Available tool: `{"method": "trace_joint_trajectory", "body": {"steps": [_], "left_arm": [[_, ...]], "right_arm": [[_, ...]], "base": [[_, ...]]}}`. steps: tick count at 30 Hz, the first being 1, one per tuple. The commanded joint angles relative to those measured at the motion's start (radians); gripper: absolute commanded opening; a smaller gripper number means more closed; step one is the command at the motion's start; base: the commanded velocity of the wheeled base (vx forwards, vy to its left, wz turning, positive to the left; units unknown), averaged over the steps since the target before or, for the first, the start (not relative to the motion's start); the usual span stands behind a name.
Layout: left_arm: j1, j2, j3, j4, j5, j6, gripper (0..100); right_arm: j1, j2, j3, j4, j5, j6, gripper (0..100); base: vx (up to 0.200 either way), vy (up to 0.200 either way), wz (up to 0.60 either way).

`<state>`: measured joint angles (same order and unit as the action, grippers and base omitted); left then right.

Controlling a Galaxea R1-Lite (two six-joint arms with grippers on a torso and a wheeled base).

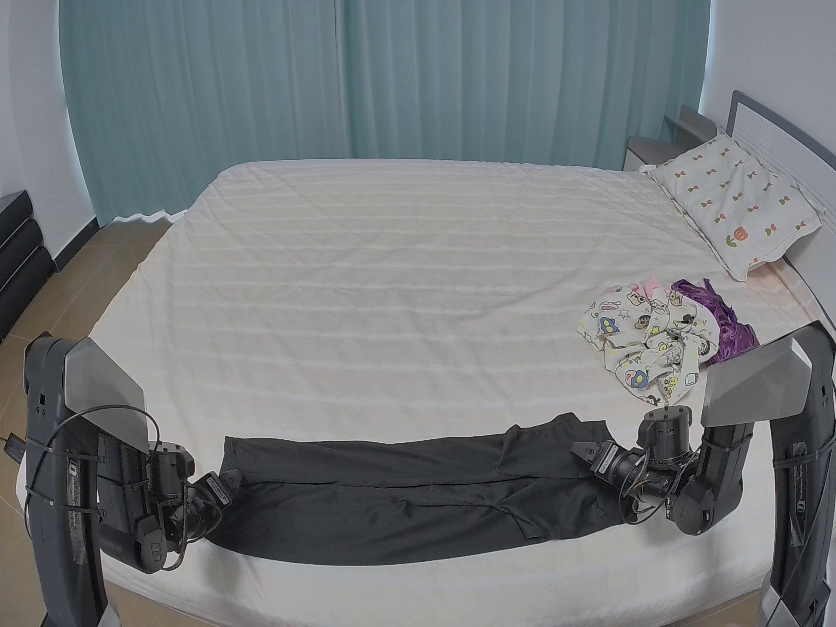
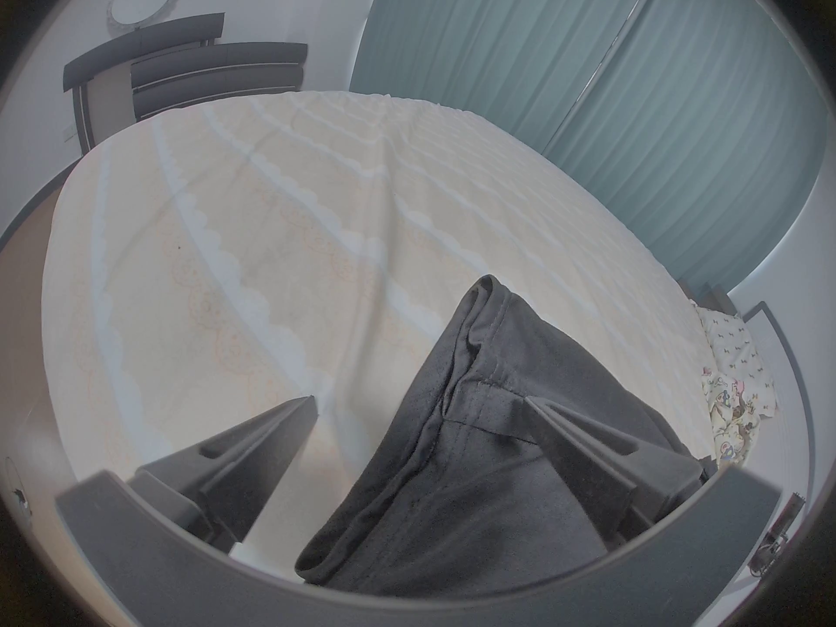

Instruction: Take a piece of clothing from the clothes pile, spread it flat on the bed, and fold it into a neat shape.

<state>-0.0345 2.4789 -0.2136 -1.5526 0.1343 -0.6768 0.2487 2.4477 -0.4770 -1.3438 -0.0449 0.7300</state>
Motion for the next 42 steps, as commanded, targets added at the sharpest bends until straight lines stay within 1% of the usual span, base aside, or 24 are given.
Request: {"method": "trace_joint_trajectory", "body": {"steps": [1, 3, 4, 7, 13, 14, 16, 17, 18, 20, 21, 22, 23, 25, 28, 34, 37, 42], "left_arm": [[0.022, -0.104, 0.016, -0.017, -0.004, -0.013, 100], [0.031, -0.135, 0.017, -0.017, -0.008, -0.013, 100], [0.044, -0.189, 0.017, -0.012, -0.035, -0.013, 100], [0.068, -0.245, 0.010, -0.008, -0.097, -0.012, 100], [0.068, -0.291, -0.033, 0.043, -0.137, -0.003, 100], [0.064, -0.310, -0.064, 0.100, -0.171, 0.006, 100], [0.057, -0.314, -0.092, 0.175, -0.220, 0.029, 100], [0.057, -0.314, -0.092, 0.175, -0.220, 0.029, 100], [0.057, -0.310, -0.118, 0.243, -0.274, 0.082, 100], [0.061, -0.304, -0.132, 0.269, -0.306, 0.140, 100], [0.061, -0.304, -0.132, 0.269, -0.306, 0.140, 100], [0.059, -0.281, -0.139, 0.278, -0.314, 0.192, 100], [0.059, -0.270, -0.141, 0.278, -0.314, 0.201, 100], [0.057, -0.206, -0.142, 0.278, -0.314, 0.269, 100], [0.056, -0.138, -0.144, 0.273, -0.311, 0.332, 100], [0.054, -0.080, -0.173, 0.278, -0.308, 0.345, 100], [0.054, -0.069, -0.176, 0.275, -0.306, 0.370, 100], [0.054, -0.069, -0.182, 0.276, -0.306, 0.378, 100]], "right_arm": [[-0.017, -0.041, -0.002, -0.005, 0.002, 0.002, 100], [-0.023, -0.052, 0.000, -0.005, 0.005, 0.005, 100], [-0.037, -0.067, 0.000, -0.005, 0.008, 0.011, 100], [-0.043, -0.062, 0.001, -0.005, 0.011, 0.031, 100], [-0.046, -0.067, 0.003, -0.009, 0.059, 0.062, 100], [-0.046, -0.070, 0.006, -0.009, 0.065, 0.081, 100], [-0.046, -0.065, 0.006, -0.009, 0.066, 0.089, 100], [-0.046, -0.065, 0.006, -0.009, 0.066, 0.089, 100], [-0.046, -0.064, 0.006, -0.012, 0.066, 0.091, 100], [-0.046, -0.064, 0.006, -0.024, 0.066, 0.092, 100], [-0.046, -0.064, 0.006, -0.024, 0.066, 0.092, 100], [-0.045, -0.061, 0.008, -0.038, 0.066, 0.094, 100], [-0.045, -0.059, 0.008, -0.041, 0.066, 0.094, 100], [-0.040, -0.059, 0.014, -0.044, 0.066, 0.094, 100], [-0.040, -0.059, 0.014, -0.044, 0.066, 0.094, 100], [-0.040, -0.058, 0.014, -0.046, 0.066, 0.094, 100], [-0.039, -0.058, 0.014, -0.046, 0.066, 0.094, 100], [-0.034, -0.056, 0.015, -0.060, 0.066, 0.094, 100]], "base": [[0.000, 0.000, 0.00], [0.000, 0.000, 0.00], [0.000, 0.000, 0.00], [0.000, 0.000, 0.00], [0.000, 0.000, 0.00], [0.000, 0.000, 0.00], [0.000, 0.000, 0.00], [0.000, 0.000, 0.00], [0.000, 0.000, 0.00], [0.000, 0.000, 0.00], [0.000, 0.000, 0.00], [0.000, 0.000, 0.00], [0.000, 0.000, 0.00], [0.000, 0.000, 0.00], [0.000, 0.000, 0.00], [0.000, 0.000, 0.00], [0.000, 0.000, 0.00], [0.000, 0.000, 0.00]]}}
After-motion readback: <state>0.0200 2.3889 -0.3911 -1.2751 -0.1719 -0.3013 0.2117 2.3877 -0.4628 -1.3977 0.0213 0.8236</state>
